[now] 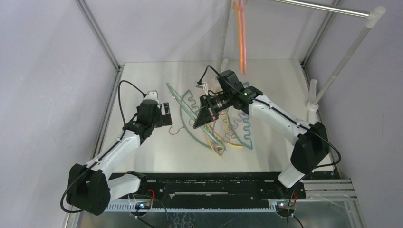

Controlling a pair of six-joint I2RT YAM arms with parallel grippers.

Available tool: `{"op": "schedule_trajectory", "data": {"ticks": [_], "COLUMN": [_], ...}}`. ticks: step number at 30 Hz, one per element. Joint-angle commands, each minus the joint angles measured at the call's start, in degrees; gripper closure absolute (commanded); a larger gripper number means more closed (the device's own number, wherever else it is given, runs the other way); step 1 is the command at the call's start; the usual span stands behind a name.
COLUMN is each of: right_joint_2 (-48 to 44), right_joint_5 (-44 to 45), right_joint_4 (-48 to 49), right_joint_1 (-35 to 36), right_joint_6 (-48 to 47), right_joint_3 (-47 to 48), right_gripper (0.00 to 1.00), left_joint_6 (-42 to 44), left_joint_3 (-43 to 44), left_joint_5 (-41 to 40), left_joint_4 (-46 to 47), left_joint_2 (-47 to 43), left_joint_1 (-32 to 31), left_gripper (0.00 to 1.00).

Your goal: Organize the hangers

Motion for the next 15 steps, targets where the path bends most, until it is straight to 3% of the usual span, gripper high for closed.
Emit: {"op": "schedule_trajectory", "data": {"ticks": [1, 7, 11, 15], "right_joint_2": [-9.63, -18.53, -25.07, -31.76], "right_joint_5": [-1.31, 5.76, 13.07, 20.77], "right_joint_4": [3.29, -4.52, -3.96, -1.37], "right_joint_1": [-0.99, -3.51, -8.55, -16.14], "right_joint_6": [1.76, -2.54, -1.05, 0.83], "right_joint_3": [4.95, 11.28, 13.59, 9.58], "right_gripper": [1.00, 1.00, 1.00, 1.00], "left_joint_6": [-0.62, -0.80, -1.05, -1.22], "left_joint_3": [0.03, 1.66, 3.31, 4.74], "left_joint_5": [-1.48, -0.33, 0.80, 1.55], "left_joint_4": [1.35, 1.71, 1.88, 1.93], "left_joint_2": [-0.88, 1.28, 3.08, 4.22], "left_joint_1": [0.30, 0.34, 0.29, 0.29], "left_gripper": [0.00, 0.00, 0.00, 0.01]}}
